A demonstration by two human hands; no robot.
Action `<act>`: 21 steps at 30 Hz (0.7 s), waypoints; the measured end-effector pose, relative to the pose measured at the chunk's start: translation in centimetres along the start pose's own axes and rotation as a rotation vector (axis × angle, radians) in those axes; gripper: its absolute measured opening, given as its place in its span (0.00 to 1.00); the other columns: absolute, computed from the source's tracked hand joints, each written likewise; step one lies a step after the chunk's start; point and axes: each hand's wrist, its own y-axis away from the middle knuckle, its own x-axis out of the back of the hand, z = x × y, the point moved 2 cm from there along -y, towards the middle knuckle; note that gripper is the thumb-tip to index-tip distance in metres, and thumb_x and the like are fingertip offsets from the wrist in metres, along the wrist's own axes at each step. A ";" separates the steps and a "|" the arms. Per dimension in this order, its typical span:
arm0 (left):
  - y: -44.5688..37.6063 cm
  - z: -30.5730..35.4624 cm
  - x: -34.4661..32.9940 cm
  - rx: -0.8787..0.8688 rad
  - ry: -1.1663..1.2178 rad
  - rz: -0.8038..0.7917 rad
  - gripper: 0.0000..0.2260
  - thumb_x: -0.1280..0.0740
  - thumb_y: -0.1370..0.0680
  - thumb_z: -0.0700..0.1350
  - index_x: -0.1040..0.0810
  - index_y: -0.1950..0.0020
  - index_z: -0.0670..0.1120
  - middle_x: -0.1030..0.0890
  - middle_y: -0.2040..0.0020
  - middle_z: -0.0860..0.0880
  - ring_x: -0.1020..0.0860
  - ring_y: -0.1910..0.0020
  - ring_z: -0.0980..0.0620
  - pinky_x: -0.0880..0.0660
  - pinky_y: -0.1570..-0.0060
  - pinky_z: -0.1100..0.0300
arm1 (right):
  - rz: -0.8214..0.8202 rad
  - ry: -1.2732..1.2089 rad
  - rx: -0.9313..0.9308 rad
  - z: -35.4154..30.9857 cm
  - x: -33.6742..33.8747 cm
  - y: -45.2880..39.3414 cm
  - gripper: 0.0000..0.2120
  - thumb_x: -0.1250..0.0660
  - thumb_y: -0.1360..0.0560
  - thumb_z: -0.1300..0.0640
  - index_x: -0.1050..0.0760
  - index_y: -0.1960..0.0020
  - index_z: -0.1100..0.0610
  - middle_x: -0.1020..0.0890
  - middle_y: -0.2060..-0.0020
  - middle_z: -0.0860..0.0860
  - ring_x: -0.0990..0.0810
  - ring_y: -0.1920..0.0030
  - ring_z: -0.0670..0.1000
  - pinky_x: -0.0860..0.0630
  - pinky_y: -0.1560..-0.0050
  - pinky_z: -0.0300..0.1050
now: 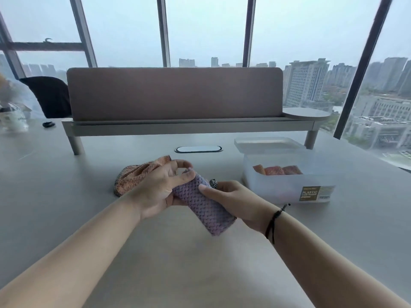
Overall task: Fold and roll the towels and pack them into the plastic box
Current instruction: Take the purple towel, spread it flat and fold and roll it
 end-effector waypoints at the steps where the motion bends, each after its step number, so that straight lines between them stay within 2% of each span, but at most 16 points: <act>1: -0.7 0.7 -0.9 0.000 -0.064 -0.006 0.13 0.29 0.24 0.43 0.26 0.41 0.46 0.20 0.42 0.33 0.20 0.48 0.40 0.18 0.59 0.49 | 0.045 0.004 -0.005 -0.4 0.5 0.2 0.19 0.29 0.27 0.40 0.18 0.55 0.57 0.14 0.60 0.53 0.16 0.60 0.49 0.20 0.56 0.47; 3: -2.4 2.0 -3.0 -0.013 -0.131 -0.004 0.17 0.29 0.25 0.44 0.26 0.39 0.45 0.17 0.46 0.35 0.18 0.52 0.43 0.18 0.60 0.50 | 0.114 0.002 0.002 -1.0 1.9 0.6 0.20 0.31 0.24 0.42 0.18 0.54 0.60 0.14 0.60 0.57 0.16 0.60 0.52 0.19 0.55 0.53; 6: -5.3 3.4 -6.5 -0.056 -0.155 0.043 0.18 0.27 0.27 0.45 0.24 0.40 0.44 0.15 0.55 0.43 0.16 0.59 0.49 0.19 0.63 0.53 | 0.237 0.054 0.050 -1.4 5.2 1.0 0.24 0.34 0.23 0.41 0.20 0.51 0.64 0.16 0.55 0.63 0.16 0.59 0.59 0.20 0.53 0.63; 9: -8.6 3.7 -10.0 -0.071 -0.116 0.091 0.15 0.27 0.25 0.45 0.23 0.42 0.42 0.16 0.53 0.42 0.17 0.59 0.49 0.19 0.62 0.54 | 0.373 0.115 0.041 -1.9 9.0 1.4 0.24 0.35 0.22 0.43 0.21 0.51 0.66 0.16 0.58 0.63 0.16 0.57 0.63 0.20 0.58 0.59; 11: -10.8 3.8 -12.2 -0.075 -0.059 0.124 0.13 0.27 0.24 0.45 0.23 0.43 0.41 0.17 0.53 0.42 0.17 0.61 0.48 0.19 0.62 0.55 | 0.461 0.114 0.023 -2.1 11.9 1.3 0.22 0.37 0.20 0.47 0.22 0.51 0.67 0.17 0.64 0.59 0.18 0.62 0.59 0.24 0.62 0.50; 12: -11.8 3.8 -13.1 -0.074 -0.020 0.134 0.11 0.28 0.23 0.44 0.24 0.44 0.41 0.17 0.53 0.42 0.18 0.61 0.48 0.18 0.62 0.55 | 0.493 0.101 0.006 -2.1 13.3 1.0 0.20 0.38 0.19 0.49 0.22 0.52 0.67 0.18 0.66 0.56 0.18 0.65 0.55 0.22 0.64 0.46; 13: -12.7 3.8 -14.0 -0.073 0.023 0.143 0.09 0.30 0.21 0.43 0.24 0.44 0.40 0.18 0.53 0.42 0.18 0.60 0.47 0.17 0.60 0.55 | 0.530 0.094 -0.015 -2.1 14.7 0.6 0.19 0.38 0.19 0.49 0.21 0.53 0.65 0.17 0.67 0.54 0.17 0.66 0.54 0.20 0.64 0.46; 15: -14.2 3.5 -15.0 -0.076 0.051 0.196 0.06 0.32 0.20 0.41 0.24 0.45 0.40 0.17 0.52 0.41 0.17 0.58 0.45 0.17 0.53 0.53 | 0.598 0.162 -0.074 -1.4 17.3 -1.0 0.19 0.38 0.21 0.46 0.19 0.55 0.62 0.15 0.62 0.57 0.15 0.61 0.58 0.17 0.58 0.58; 17: -15.3 2.9 -15.1 -0.097 -0.076 0.290 0.06 0.32 0.21 0.39 0.24 0.45 0.40 0.17 0.52 0.42 0.16 0.58 0.46 0.17 0.49 0.52 | 0.577 0.240 -0.161 -0.9 18.9 -2.3 0.19 0.38 0.21 0.47 0.20 0.51 0.63 0.16 0.55 0.61 0.16 0.53 0.62 0.19 0.51 0.62; 19: -15.7 2.3 -14.5 -0.139 -0.257 0.373 0.07 0.32 0.22 0.39 0.23 0.45 0.42 0.18 0.52 0.43 0.17 0.58 0.48 0.18 0.48 0.51 | 0.480 0.288 -0.274 -0.2 19.3 -3.4 0.16 0.39 0.19 0.49 0.23 0.49 0.63 0.17 0.51 0.59 0.17 0.51 0.60 0.19 0.48 0.61; 21: -15.8 1.6 -13.8 -0.178 -0.399 0.401 0.06 0.32 0.22 0.40 0.21 0.46 0.44 0.18 0.52 0.45 0.19 0.58 0.50 0.19 0.45 0.49 | 0.363 0.309 -0.351 -0.2 18.9 -3.9 0.08 0.39 0.19 0.53 0.27 0.48 0.58 0.20 0.48 0.59 0.20 0.50 0.57 0.21 0.46 0.56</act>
